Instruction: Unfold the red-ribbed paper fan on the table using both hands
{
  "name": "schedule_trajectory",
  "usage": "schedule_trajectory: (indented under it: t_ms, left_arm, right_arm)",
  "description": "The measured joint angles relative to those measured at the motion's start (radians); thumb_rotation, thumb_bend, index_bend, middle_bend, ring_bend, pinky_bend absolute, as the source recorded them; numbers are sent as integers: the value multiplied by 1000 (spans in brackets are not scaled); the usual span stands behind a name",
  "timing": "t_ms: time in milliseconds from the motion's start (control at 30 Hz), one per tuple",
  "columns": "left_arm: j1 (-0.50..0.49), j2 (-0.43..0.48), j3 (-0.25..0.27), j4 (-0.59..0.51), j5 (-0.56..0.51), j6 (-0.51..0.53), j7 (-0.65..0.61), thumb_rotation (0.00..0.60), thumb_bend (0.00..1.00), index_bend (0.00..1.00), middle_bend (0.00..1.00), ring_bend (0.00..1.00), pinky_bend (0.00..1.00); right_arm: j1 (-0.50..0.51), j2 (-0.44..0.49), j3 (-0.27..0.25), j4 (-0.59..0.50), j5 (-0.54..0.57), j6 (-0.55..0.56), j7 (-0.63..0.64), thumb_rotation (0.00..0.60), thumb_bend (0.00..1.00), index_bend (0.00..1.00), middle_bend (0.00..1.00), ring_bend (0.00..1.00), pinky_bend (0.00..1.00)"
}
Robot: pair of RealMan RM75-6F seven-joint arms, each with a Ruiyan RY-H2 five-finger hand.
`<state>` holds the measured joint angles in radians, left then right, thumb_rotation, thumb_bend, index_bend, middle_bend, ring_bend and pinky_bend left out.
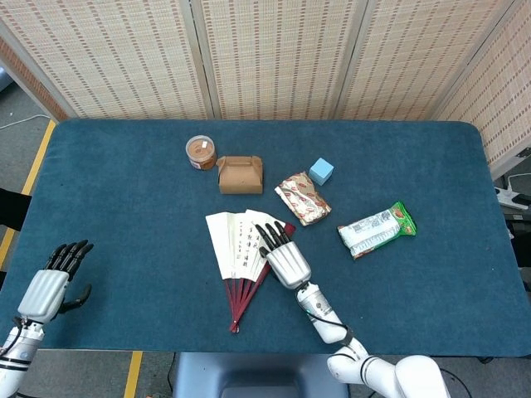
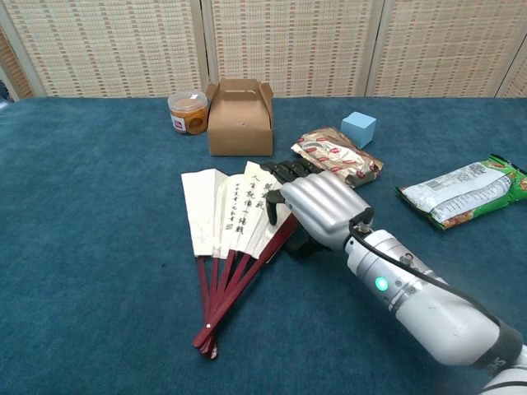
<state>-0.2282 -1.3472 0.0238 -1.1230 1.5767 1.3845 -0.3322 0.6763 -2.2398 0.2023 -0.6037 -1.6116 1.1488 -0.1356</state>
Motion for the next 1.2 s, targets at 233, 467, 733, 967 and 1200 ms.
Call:
schedule_trajectory:
  t_ms: [233, 467, 733, 967, 1200]
  left_arm:
    - [1, 0, -2, 3, -14, -16, 6, 600, 449, 7, 0, 0, 20]
    - [3, 5, -3, 0, -17, -17, -1, 600, 459, 8, 0, 0, 20]
    - [-1, 9, 3, -4, -11, -27, -28, 600, 502, 61, 0, 0, 20]
    - [-22, -11, 11, 21, 5, -55, -157, 600, 535, 157, 0, 0, 13]
    - [-62, -102, 19, 128, 31, -87, -368, 600, 463, 144, 0, 0, 10]
  right_arm:
    - [48, -28, -6, 33, 53, -12, 28, 600, 224, 562, 31, 0, 0]
    - [66, -29, -23, 27, 70, 44, 56, 600, 570, 699, 103, 0, 0]
    - [87, -17, -38, -18, 28, 151, 68, 600, 653, 726, 134, 0, 0]
    - [106, 65, 4, -265, 39, 160, -20, 600, 653, 738, 135, 0, 0]
    - [120, 206, 114, -760, 167, 86, -293, 600, 653, 739, 135, 0, 0]
